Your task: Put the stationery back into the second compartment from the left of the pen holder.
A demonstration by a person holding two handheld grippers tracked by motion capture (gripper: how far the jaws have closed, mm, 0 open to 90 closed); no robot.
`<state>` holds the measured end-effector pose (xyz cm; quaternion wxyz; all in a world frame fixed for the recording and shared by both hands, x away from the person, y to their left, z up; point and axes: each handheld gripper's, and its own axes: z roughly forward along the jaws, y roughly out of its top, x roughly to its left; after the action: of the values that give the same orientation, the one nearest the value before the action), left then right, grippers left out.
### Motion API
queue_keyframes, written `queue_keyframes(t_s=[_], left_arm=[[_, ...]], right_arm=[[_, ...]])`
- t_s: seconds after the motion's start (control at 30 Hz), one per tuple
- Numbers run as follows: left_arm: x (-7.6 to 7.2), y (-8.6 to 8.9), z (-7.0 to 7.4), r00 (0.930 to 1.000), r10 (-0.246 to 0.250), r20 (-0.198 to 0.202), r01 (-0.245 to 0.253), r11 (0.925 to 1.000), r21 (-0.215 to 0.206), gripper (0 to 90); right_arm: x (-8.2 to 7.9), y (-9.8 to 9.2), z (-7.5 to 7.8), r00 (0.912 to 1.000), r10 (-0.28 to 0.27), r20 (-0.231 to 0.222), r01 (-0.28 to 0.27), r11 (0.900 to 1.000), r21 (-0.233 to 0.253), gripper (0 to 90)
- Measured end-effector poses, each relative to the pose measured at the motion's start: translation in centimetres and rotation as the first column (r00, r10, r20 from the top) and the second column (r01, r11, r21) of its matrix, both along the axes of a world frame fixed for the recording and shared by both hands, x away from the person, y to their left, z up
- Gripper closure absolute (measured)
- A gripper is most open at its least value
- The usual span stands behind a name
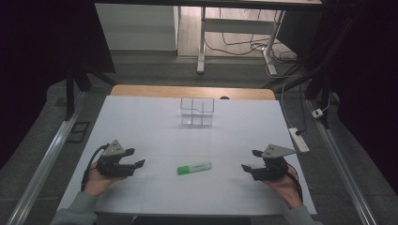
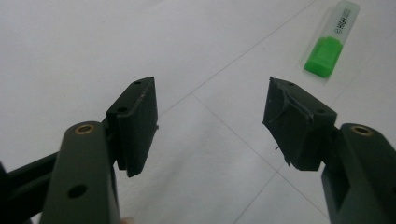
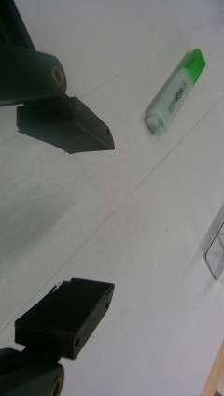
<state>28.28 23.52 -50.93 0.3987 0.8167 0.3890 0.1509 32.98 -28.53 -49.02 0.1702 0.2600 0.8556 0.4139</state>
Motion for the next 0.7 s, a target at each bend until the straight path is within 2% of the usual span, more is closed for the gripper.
queue_keyframes(t_s=[0.1, 0.23, 0.4, 0.7], left_arm=[[0.0, 0.1, -0.1, 1.0000, 0.002, -0.003, -0.002, 1.0000, -0.002, 35.1], [0.0, 0.1, -0.2, 1.0000, 0.004, -0.005, -0.004, 1.0000, 0.001, 35.1], [0.1, 0.0, -0.4, 0.9999, -0.003, -0.011, 0.003, 1.0000, 0.005, 35.0], [0.0, -0.3, -0.5, 0.9998, -0.009, -0.015, 0.009, 0.9999, 0.005, 34.7]], right_arm=[[0.2, 0.7, 0.4, 0.9997, 0.026, 0.003, -0.026, 1.000, -0.006, 26.3], [0.5, 1.8, 1.0, 0.9978, 0.067, 0.000, -0.067, 0.997, -0.039, 26.8], [1.0, 3.0, 1.4, 0.9936, 0.111, -0.019, -0.112, 0.993, -0.039, 27.5], [1.7, 5.6, 2.0, 0.9815, 0.187, -0.040, -0.189, 0.980, -0.060, 27.7]])
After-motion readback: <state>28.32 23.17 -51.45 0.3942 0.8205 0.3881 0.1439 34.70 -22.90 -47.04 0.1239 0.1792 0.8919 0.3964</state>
